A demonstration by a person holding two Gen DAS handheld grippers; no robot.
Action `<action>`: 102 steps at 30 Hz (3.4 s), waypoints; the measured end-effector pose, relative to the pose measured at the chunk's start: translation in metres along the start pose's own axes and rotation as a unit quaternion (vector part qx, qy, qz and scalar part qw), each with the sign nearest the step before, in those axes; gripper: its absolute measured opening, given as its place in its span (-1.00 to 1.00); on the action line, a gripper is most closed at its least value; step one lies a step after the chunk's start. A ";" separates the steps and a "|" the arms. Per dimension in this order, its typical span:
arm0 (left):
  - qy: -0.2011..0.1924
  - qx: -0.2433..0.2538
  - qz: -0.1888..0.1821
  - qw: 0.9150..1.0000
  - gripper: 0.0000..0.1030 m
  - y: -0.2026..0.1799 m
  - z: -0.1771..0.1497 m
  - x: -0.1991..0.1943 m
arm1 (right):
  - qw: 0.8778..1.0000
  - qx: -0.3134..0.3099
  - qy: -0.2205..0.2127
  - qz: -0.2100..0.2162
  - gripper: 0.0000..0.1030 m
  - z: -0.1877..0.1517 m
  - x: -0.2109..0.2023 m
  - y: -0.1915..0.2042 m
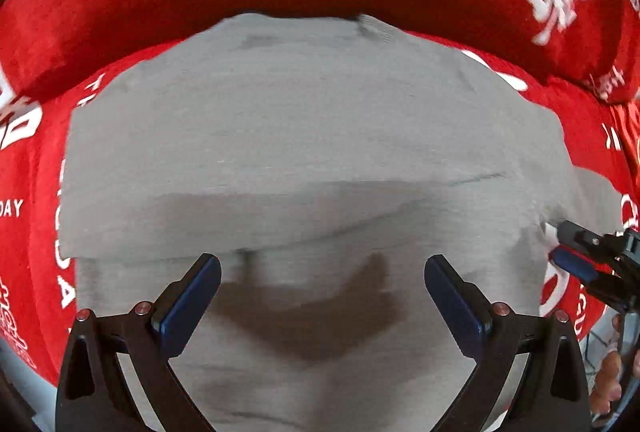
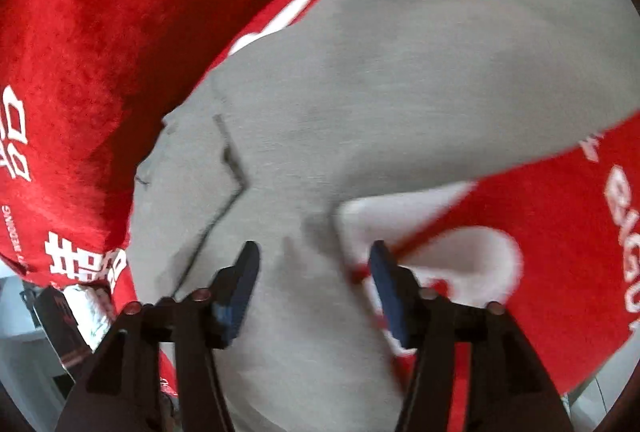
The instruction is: Fold small clothes
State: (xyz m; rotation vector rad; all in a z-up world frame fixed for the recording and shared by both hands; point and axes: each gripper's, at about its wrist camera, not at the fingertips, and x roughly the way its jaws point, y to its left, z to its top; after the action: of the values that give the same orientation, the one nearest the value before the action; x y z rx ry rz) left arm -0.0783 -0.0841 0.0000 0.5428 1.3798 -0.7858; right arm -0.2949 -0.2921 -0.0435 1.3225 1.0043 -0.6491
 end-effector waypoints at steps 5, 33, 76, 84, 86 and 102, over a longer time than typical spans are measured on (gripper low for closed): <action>0.013 0.014 -0.001 1.000 0.98 -0.030 0.001 0.004 | 0.996 0.084 -0.021 0.024 0.27 0.006 -0.030 -0.066; 0.020 0.018 0.003 1.000 0.98 -0.087 0.019 0.018 | 0.942 0.269 -0.138 0.147 -0.13 0.084 -0.085 -0.202; -0.041 -0.162 0.042 0.985 0.98 0.167 -0.018 -0.021 | 0.993 -0.006 0.000 0.122 -0.85 0.038 0.099 0.147; -0.047 -0.204 0.040 0.977 0.98 0.205 -0.030 -0.028 | 0.938 -0.335 0.030 0.080 -0.84 -0.043 0.125 0.279; -0.047 -0.218 0.037 0.974 0.98 0.210 -0.034 -0.030 | 0.919 -0.386 0.054 0.049 -0.79 -0.068 0.143 0.292; -0.021 -0.192 -0.052 0.980 0.98 0.173 0.002 -0.002 | 0.991 -0.112 0.055 0.045 0.08 -0.037 0.069 0.099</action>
State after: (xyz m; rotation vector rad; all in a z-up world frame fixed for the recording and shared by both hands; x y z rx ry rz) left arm 0.0547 0.0253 -0.0157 0.1523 1.4842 -0.5877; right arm -0.1862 -0.2290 -0.0545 1.2080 1.0659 -0.3862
